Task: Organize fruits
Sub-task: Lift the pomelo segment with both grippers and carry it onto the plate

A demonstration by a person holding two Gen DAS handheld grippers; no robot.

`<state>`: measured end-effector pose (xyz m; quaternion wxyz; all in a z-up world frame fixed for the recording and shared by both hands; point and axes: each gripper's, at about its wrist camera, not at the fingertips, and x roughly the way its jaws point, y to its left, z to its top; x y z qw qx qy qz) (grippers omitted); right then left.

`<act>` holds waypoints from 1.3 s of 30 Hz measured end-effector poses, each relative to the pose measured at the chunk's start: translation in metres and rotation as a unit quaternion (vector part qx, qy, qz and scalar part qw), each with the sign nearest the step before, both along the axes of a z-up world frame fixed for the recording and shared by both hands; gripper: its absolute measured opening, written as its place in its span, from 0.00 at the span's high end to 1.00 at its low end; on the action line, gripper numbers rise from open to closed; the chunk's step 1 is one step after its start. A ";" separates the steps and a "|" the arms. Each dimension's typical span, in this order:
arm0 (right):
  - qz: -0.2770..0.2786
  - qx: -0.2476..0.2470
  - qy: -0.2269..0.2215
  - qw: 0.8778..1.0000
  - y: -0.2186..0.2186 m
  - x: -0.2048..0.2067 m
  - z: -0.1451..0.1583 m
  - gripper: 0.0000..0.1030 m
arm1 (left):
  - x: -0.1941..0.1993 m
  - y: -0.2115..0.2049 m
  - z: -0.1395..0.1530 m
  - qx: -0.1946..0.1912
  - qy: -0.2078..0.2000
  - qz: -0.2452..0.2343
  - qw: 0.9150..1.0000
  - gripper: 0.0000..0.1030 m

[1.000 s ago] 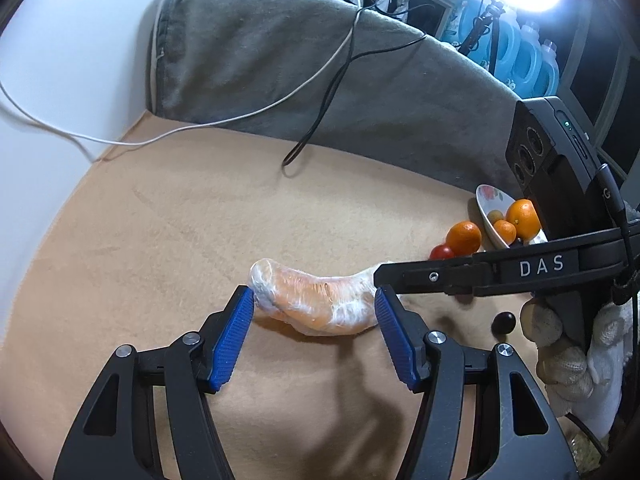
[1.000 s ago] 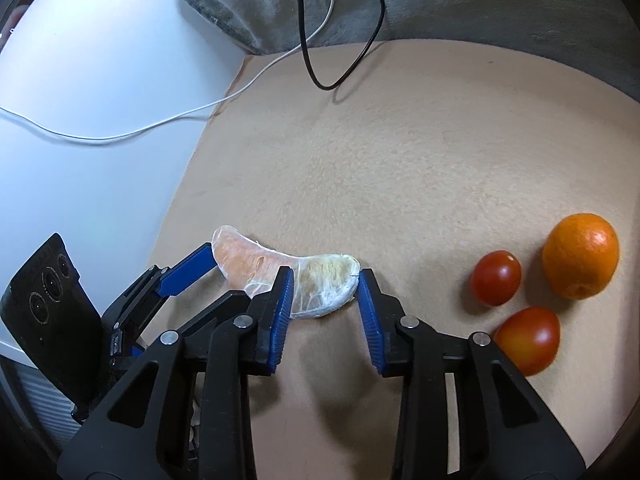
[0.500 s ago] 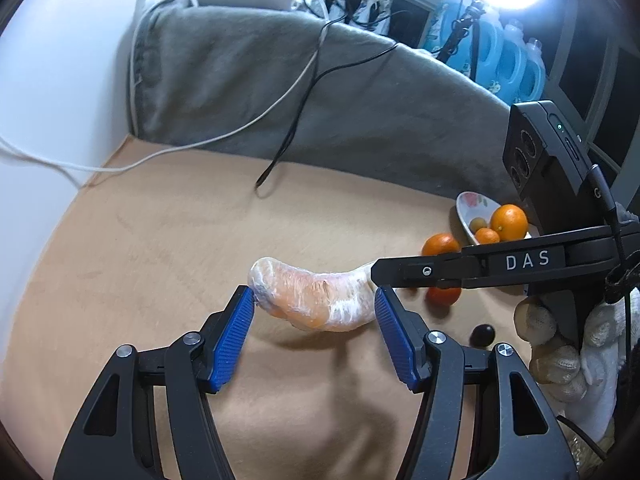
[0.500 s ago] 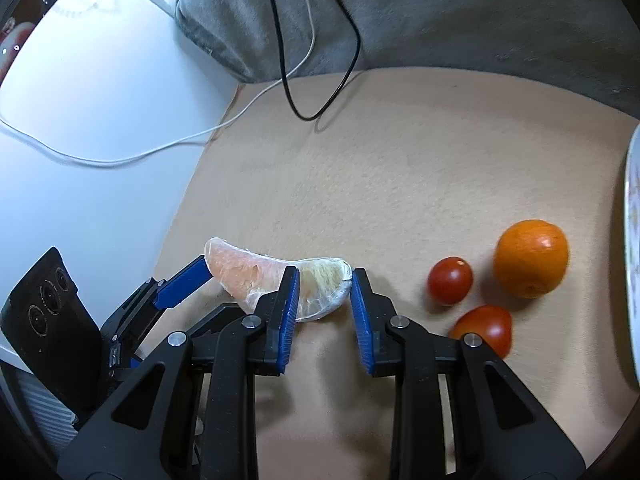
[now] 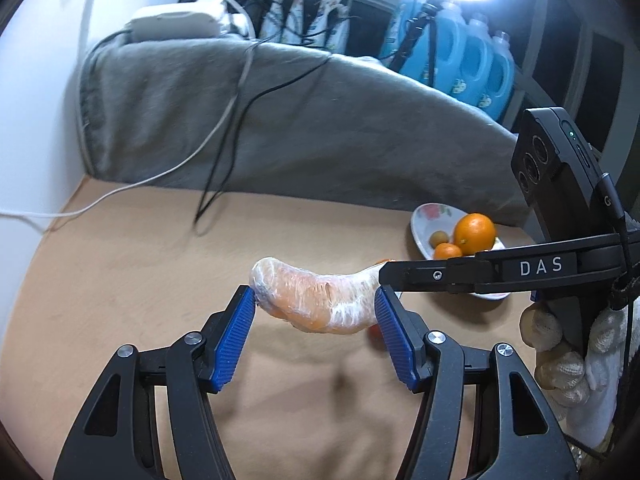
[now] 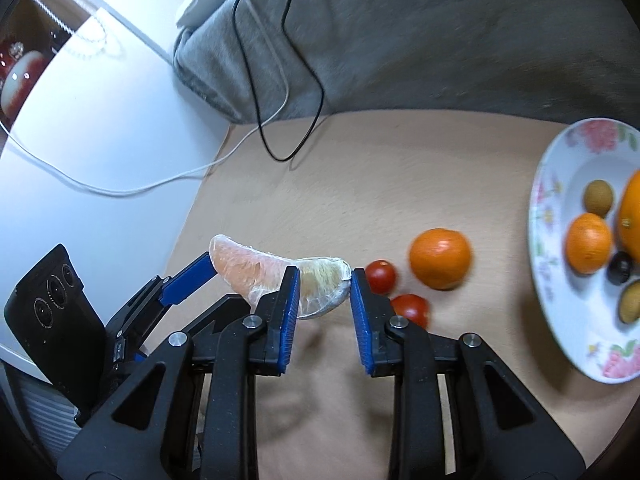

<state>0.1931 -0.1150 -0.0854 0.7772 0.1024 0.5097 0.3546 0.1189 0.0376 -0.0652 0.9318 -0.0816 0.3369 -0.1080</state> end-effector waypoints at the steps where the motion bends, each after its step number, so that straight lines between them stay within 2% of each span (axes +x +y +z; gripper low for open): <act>1: -0.004 0.001 -0.002 1.000 -0.006 -0.001 0.002 0.74 | 0.002 -0.005 0.002 0.001 -0.001 -0.005 1.000 0.40; 23: -0.100 0.019 -0.013 0.995 -0.124 -0.001 0.012 0.74 | 0.039 -0.099 0.021 0.012 -0.020 -0.097 0.995 0.40; 39: -0.142 0.028 0.012 0.989 -0.168 0.002 -0.011 0.74 | 0.069 -0.148 0.024 0.025 -0.018 -0.146 0.989 0.40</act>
